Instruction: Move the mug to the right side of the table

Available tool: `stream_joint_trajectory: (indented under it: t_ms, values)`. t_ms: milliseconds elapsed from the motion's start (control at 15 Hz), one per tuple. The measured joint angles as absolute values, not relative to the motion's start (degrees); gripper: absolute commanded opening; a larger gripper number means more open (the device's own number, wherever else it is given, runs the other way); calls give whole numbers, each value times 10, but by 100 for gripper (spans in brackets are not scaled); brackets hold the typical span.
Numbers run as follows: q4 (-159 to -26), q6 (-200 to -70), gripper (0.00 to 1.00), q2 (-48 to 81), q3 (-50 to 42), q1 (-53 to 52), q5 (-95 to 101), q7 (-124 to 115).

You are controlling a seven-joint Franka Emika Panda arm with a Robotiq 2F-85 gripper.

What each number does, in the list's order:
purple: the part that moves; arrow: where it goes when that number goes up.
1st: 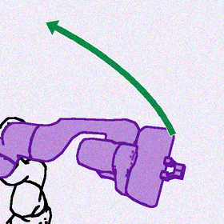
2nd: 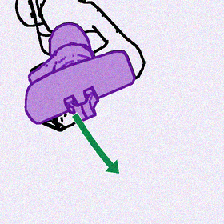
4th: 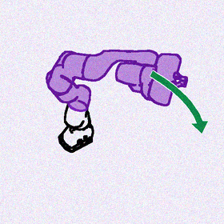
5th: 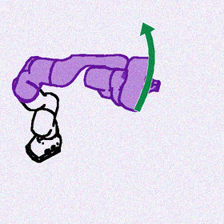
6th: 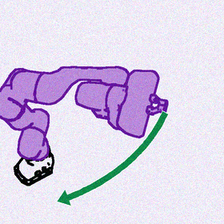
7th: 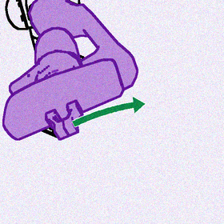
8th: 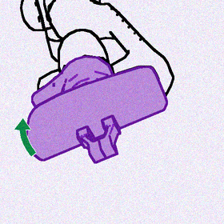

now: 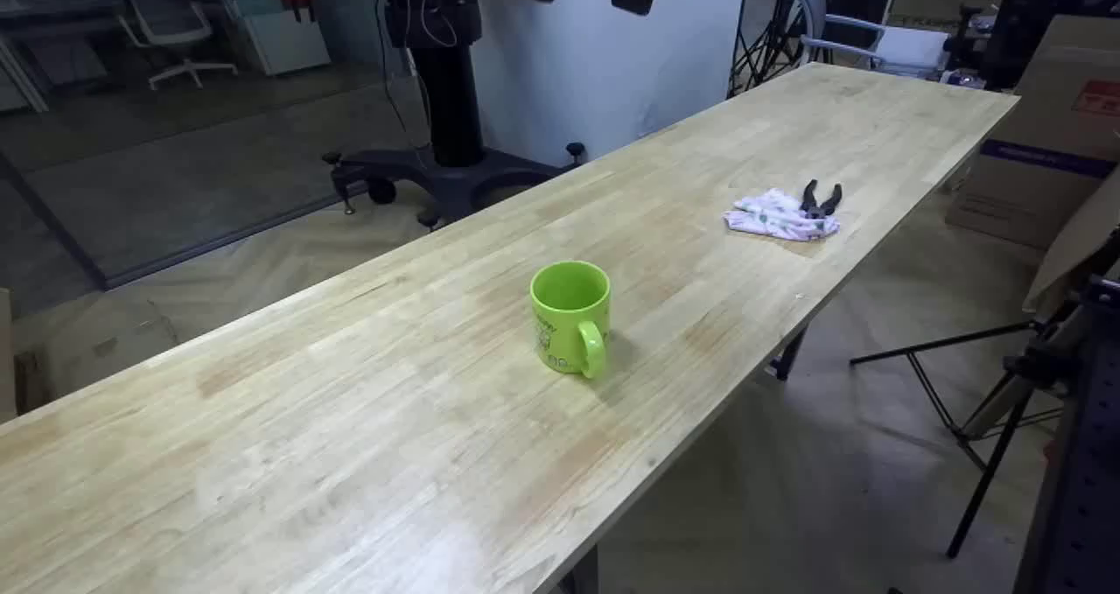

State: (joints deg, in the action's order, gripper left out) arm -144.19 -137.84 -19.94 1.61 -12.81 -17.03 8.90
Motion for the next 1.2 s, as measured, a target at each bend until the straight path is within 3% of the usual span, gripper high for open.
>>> stream_joint_trajectory:
  t_ms: [1200]
  values:
    - [-1453,-1378,100,-197,16,-128,-170,91]
